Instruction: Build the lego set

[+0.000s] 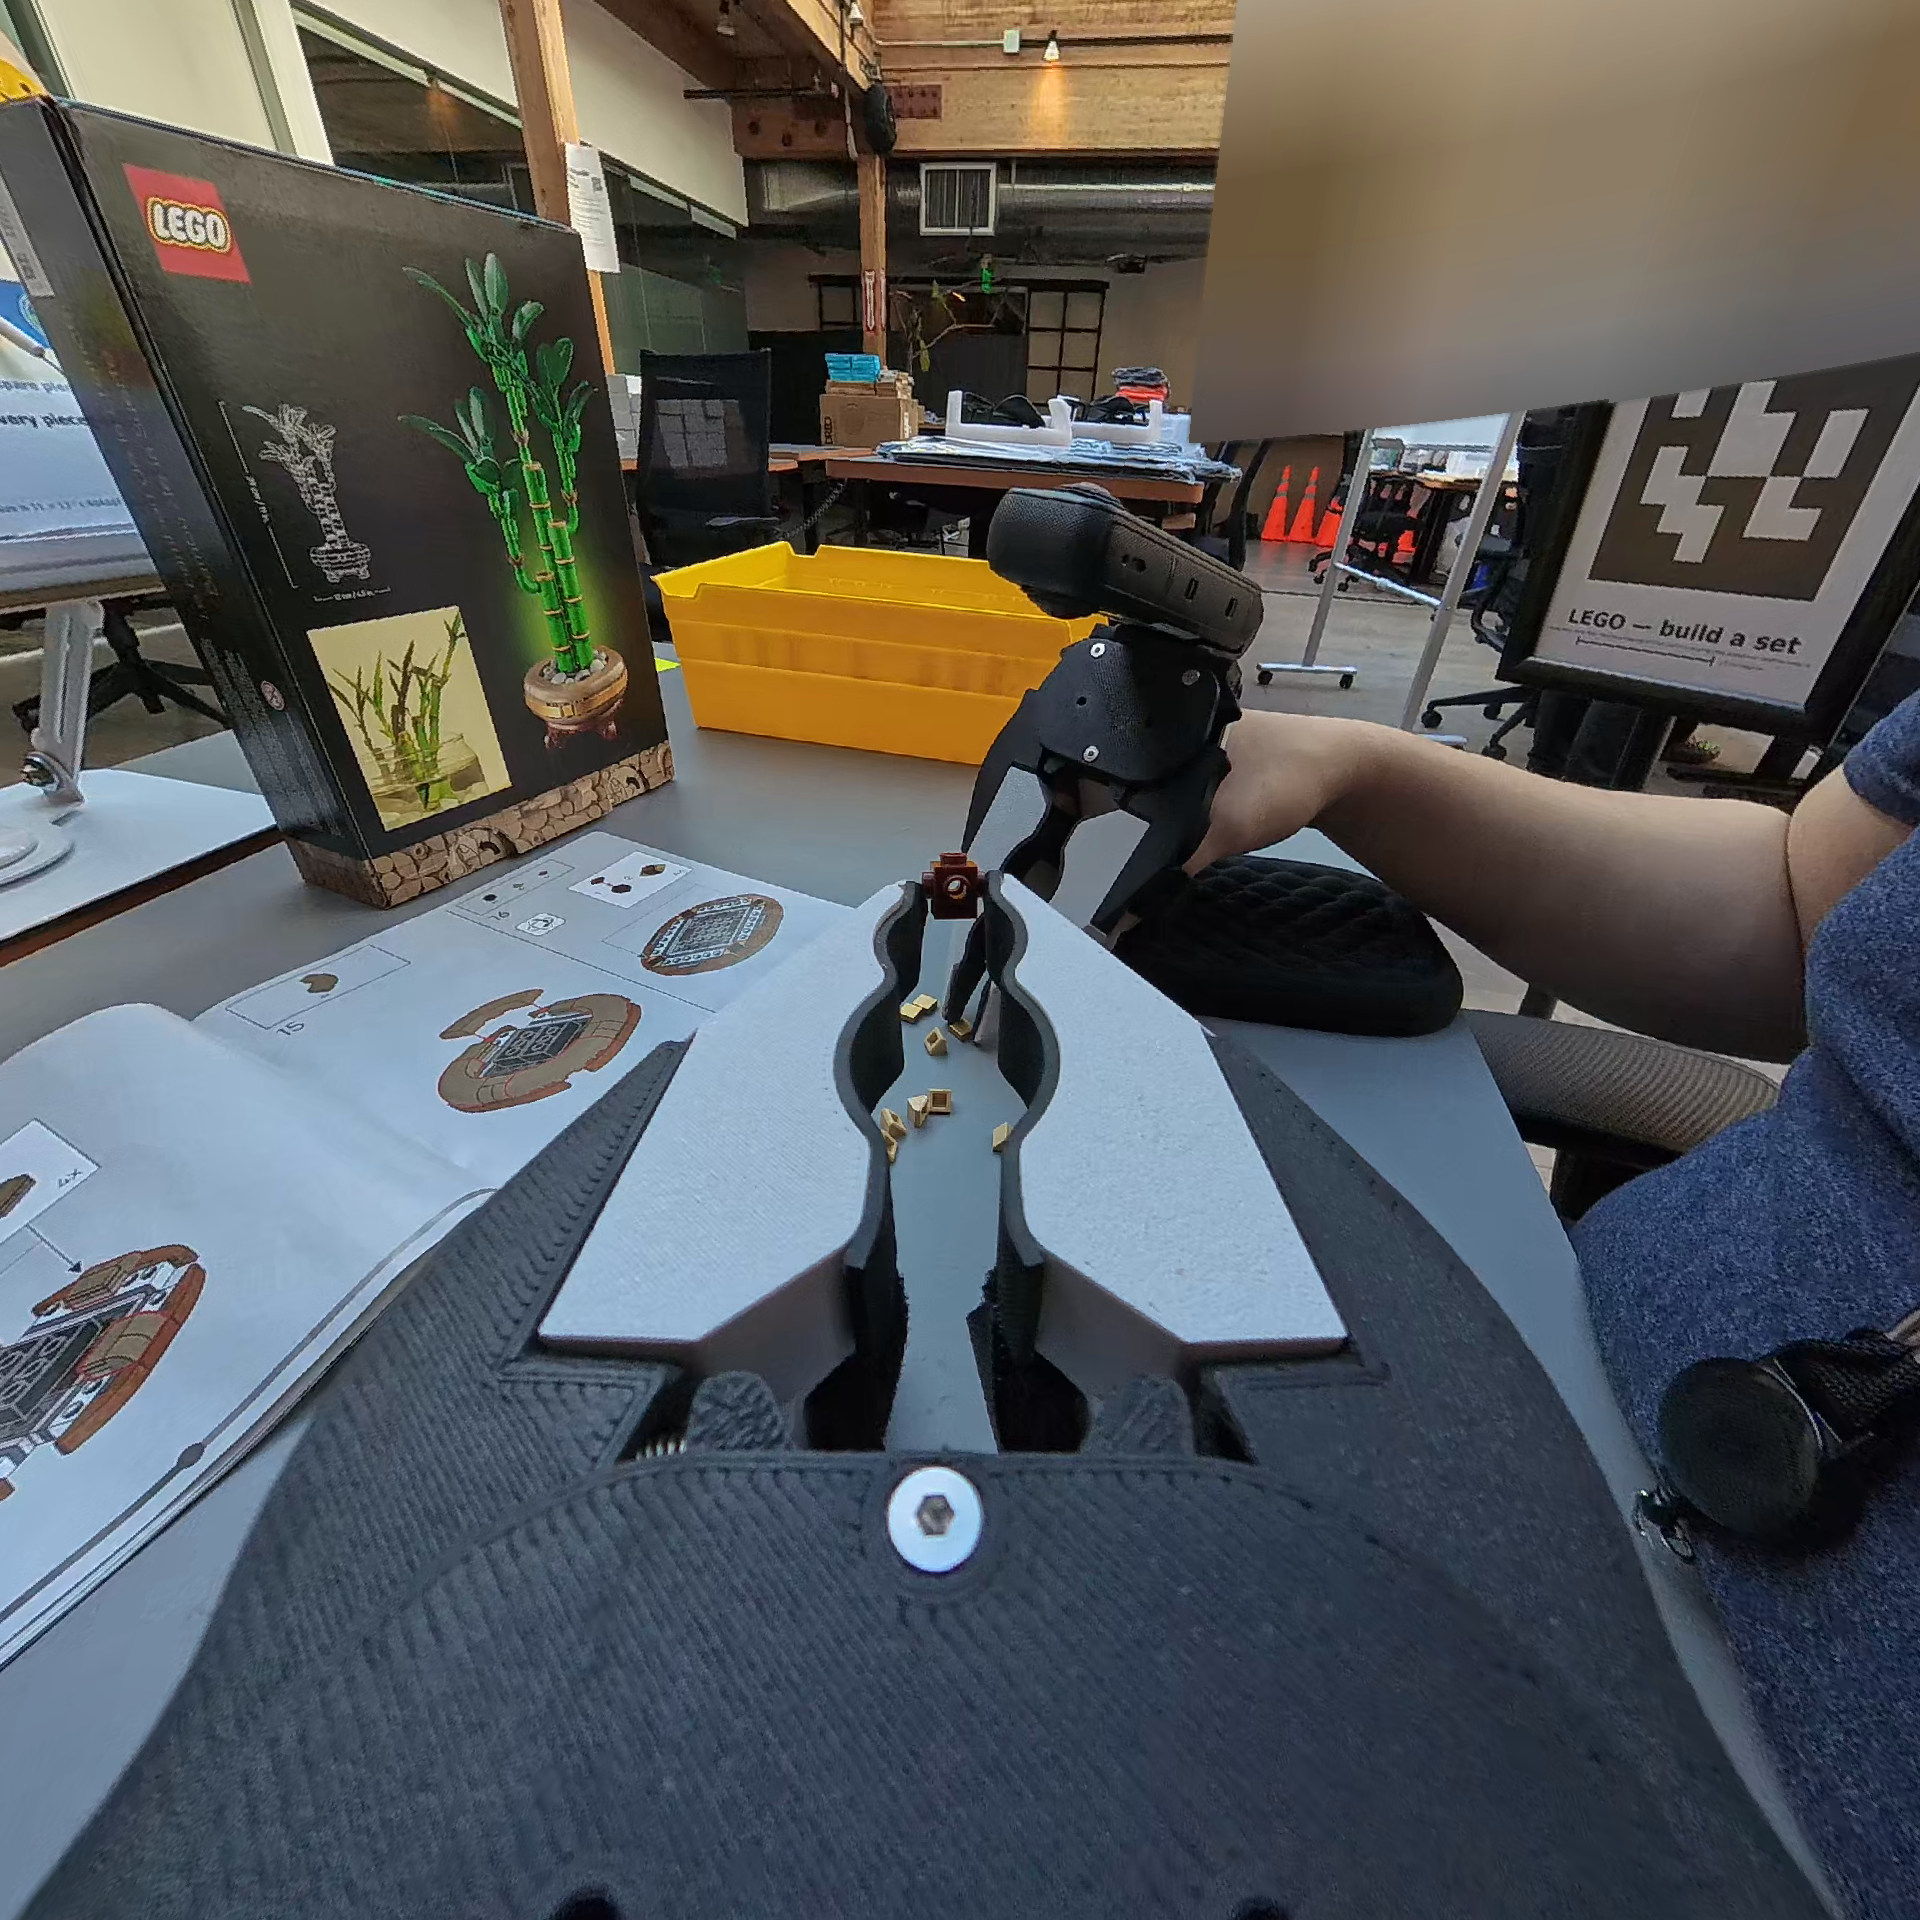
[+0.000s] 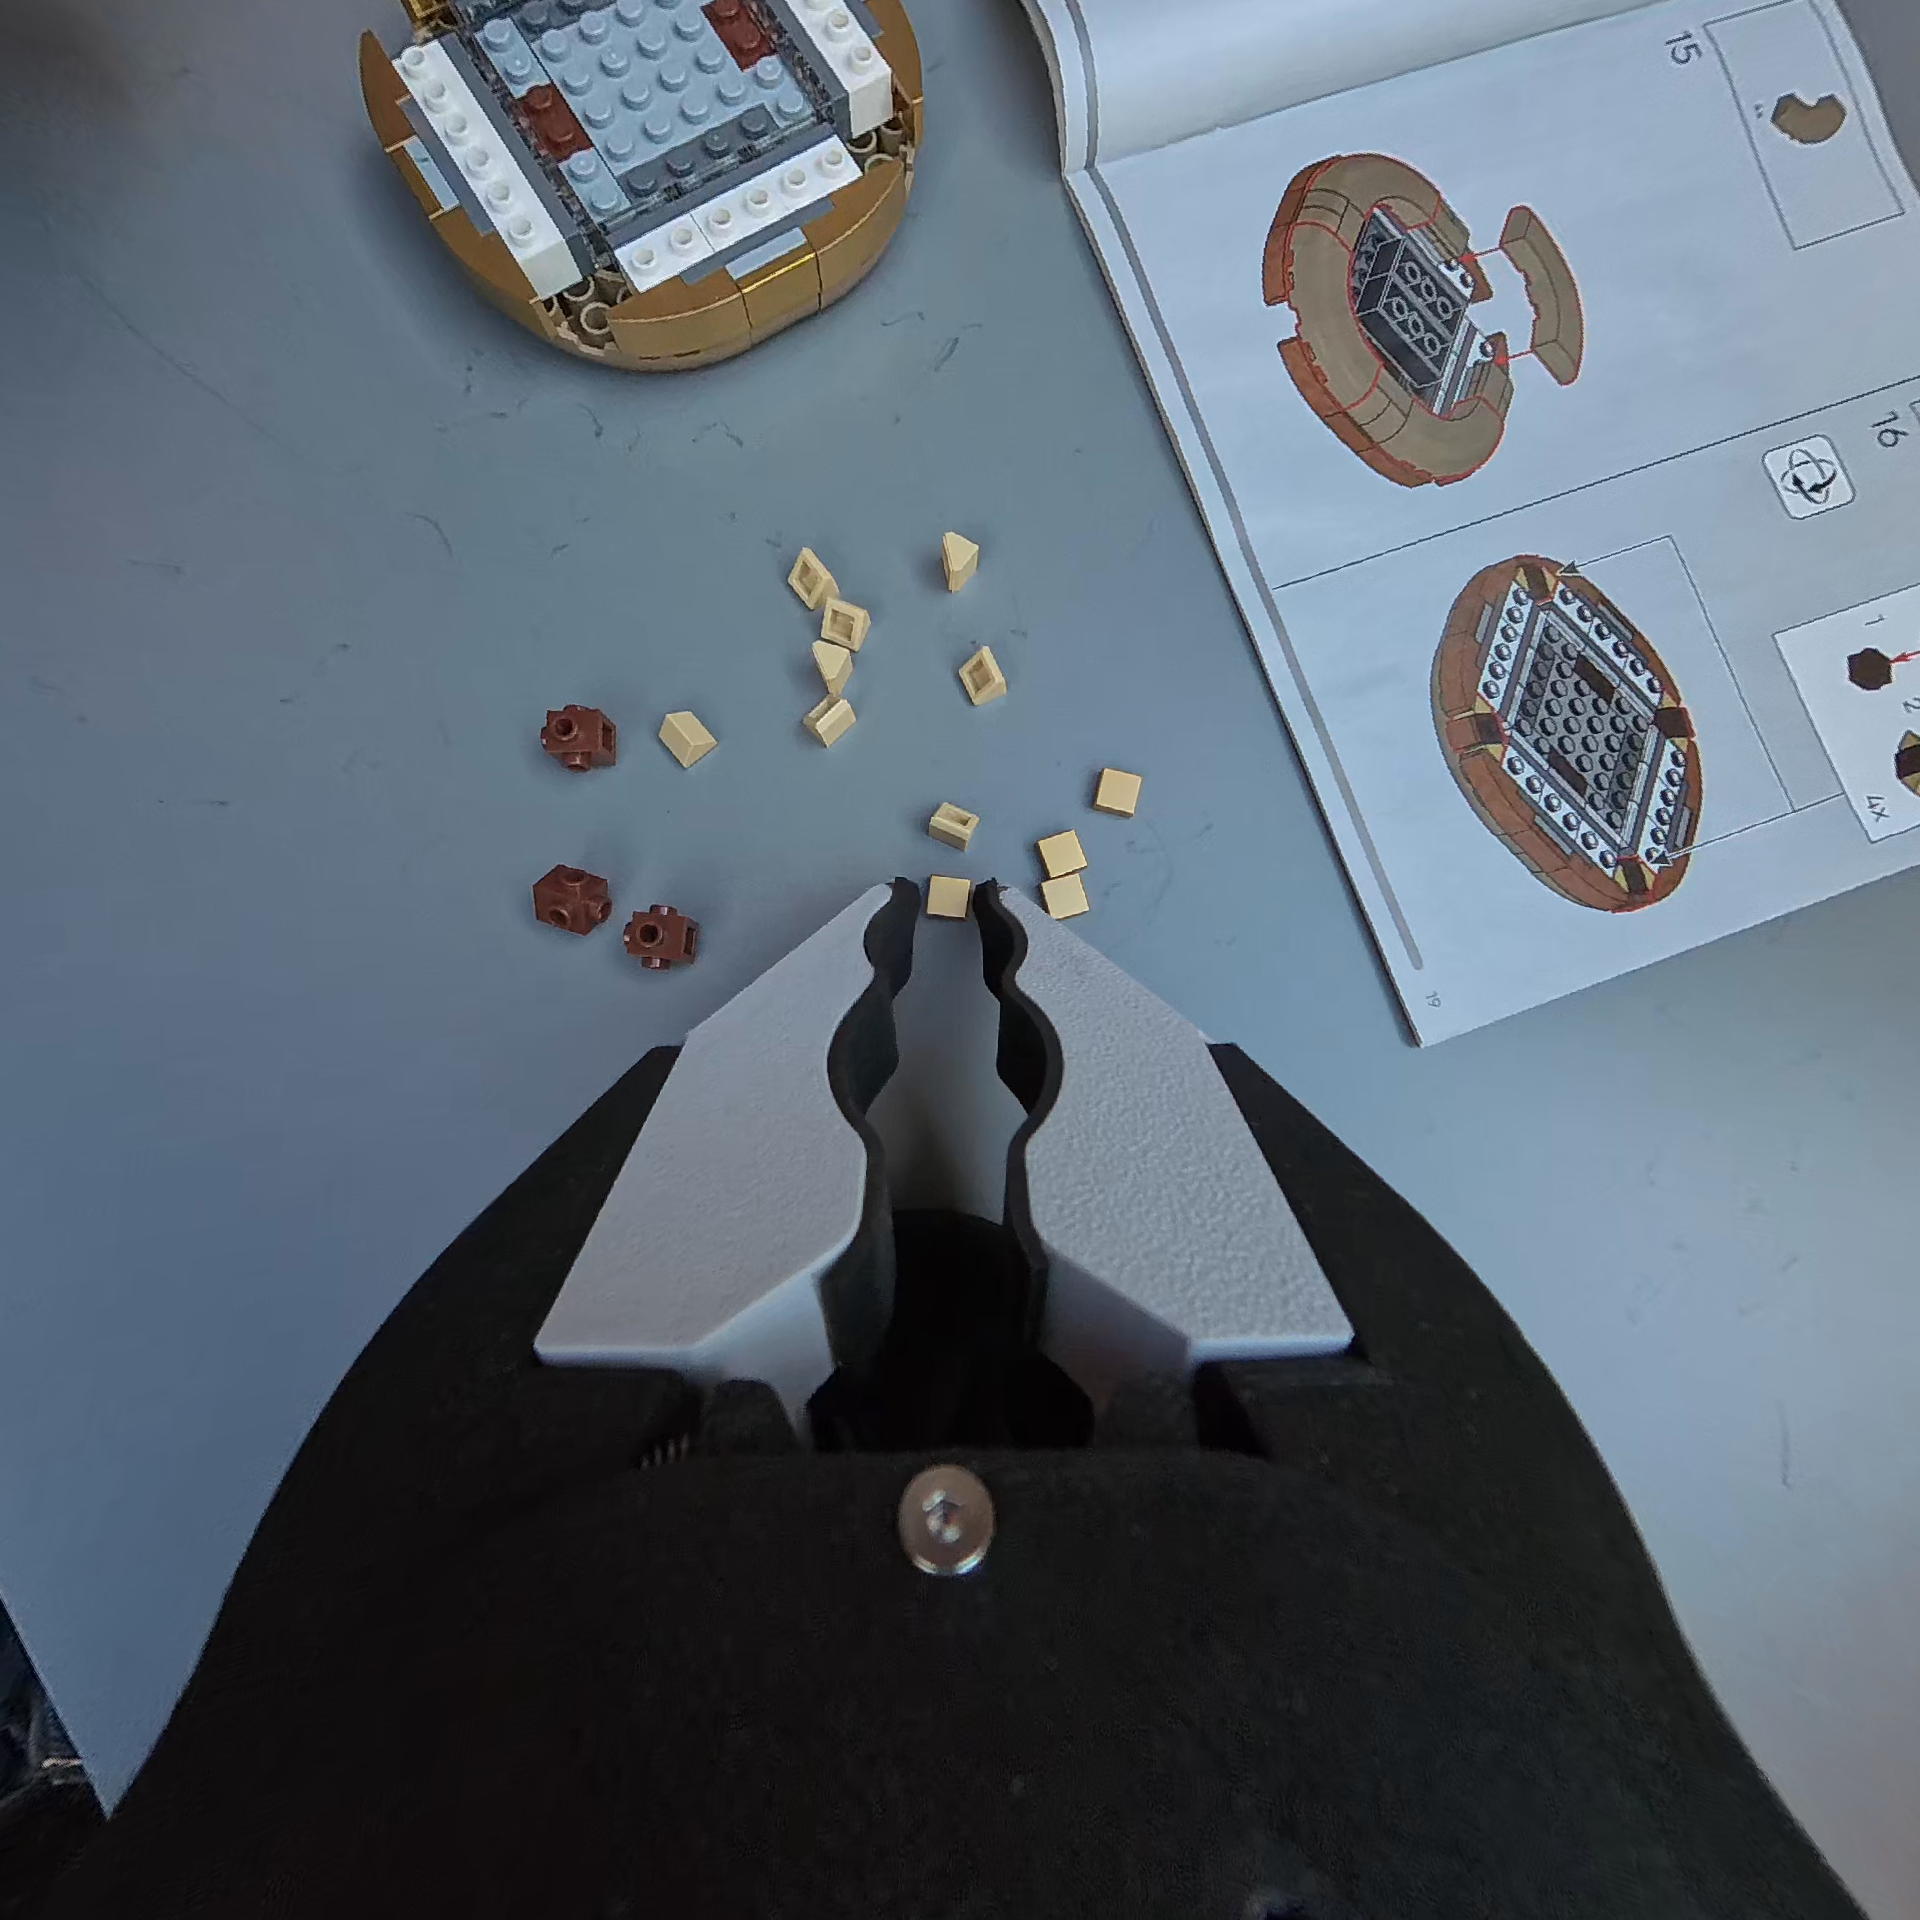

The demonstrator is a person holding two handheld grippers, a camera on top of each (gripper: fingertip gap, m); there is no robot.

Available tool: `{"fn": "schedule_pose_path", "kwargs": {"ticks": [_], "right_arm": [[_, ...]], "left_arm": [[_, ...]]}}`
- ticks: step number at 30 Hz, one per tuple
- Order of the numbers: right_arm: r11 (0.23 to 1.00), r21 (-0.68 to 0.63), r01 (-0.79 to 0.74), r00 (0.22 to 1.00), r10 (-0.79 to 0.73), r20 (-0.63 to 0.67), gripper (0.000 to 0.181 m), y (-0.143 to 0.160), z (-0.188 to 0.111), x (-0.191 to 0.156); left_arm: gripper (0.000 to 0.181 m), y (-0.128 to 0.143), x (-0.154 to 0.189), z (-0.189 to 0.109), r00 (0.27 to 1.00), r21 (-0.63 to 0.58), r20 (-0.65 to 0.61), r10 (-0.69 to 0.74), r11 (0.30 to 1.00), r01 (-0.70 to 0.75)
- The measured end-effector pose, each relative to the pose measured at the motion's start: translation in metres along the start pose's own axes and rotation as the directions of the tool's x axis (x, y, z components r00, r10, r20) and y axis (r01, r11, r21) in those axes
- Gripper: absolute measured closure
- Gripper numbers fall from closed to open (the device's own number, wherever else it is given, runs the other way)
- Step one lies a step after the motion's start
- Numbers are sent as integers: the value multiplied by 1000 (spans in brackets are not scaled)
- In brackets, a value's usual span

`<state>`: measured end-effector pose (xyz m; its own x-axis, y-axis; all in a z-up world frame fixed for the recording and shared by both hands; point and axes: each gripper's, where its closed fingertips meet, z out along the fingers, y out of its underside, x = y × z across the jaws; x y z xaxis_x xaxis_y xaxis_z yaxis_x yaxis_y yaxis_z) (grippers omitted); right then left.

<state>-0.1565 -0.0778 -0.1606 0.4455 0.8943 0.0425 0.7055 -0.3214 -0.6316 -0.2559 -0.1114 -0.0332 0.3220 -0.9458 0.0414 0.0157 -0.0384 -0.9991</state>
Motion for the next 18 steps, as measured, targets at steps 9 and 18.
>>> {"fn": "schedule_pose_path", "kwargs": {"ticks": [9,18], "right_arm": [[999,21,40,999,-40,-9,174,-3,0,0],[845,534,42,963,-178,205,174,-103,-71,-48]], "left_arm": [[171,6,0,4,1000,-27,-11,-9,1000,8],[171,24,23,12,977,-136,-174,-125,985,102]]}}
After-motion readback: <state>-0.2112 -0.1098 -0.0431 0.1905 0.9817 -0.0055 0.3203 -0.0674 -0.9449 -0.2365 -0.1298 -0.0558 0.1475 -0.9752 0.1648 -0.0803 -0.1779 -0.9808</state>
